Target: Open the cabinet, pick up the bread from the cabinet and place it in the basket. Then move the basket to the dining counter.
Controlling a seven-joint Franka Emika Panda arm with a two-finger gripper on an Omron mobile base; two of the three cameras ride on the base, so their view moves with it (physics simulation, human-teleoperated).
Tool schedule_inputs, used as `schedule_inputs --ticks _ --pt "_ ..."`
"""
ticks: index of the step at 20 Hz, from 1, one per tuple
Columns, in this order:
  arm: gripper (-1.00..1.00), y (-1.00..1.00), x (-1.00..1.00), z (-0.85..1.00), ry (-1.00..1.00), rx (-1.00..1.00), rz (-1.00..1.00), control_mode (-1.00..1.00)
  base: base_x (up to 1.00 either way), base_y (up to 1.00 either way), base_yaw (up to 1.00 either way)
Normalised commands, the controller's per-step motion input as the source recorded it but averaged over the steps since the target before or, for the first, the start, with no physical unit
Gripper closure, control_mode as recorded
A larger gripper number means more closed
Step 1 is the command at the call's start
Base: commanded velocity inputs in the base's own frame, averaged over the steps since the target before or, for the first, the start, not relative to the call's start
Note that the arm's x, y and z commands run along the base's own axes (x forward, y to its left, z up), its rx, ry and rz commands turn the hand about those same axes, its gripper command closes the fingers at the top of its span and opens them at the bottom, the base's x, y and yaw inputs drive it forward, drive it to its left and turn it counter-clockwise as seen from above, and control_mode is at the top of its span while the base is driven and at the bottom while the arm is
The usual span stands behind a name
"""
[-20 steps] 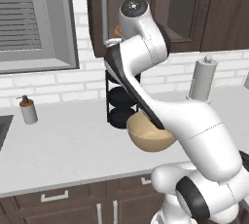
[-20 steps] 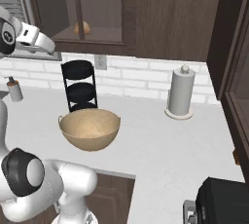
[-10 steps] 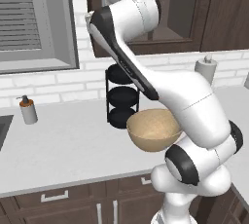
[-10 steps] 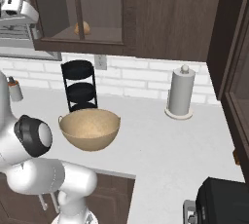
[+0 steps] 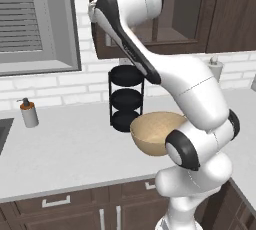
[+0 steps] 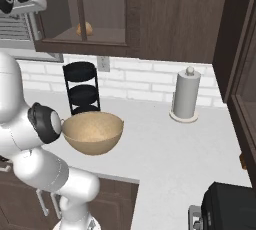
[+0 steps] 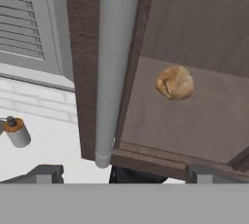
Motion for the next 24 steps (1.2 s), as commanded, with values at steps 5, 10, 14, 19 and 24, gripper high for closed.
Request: schedule_inputs --ticks 5,10,14,19,24 --pt "-1.00 0.13 0.12 0.00 -0.08 -0.04 -0.08 -1.00 0.00 0.00 0.00" --pt "-1.00 0.19 0.30 0.00 -0.04 -0.01 -0.06 -1.00 0.00 0.00 0.00" --pt "-1.00 0.07 0.45 0.00 0.00 0.00 -0.03 -1.00 0.00 0.00 0.00" --pt "-1.00 0.00 0.43 -0.01 0.00 0.00 -0.02 -1.00 0.00 0.00 0.00" --pt "-1.00 0.00 0.42 -0.12 -0.03 -0.01 -0.02 -1.00 0.00 0.00 0.00"
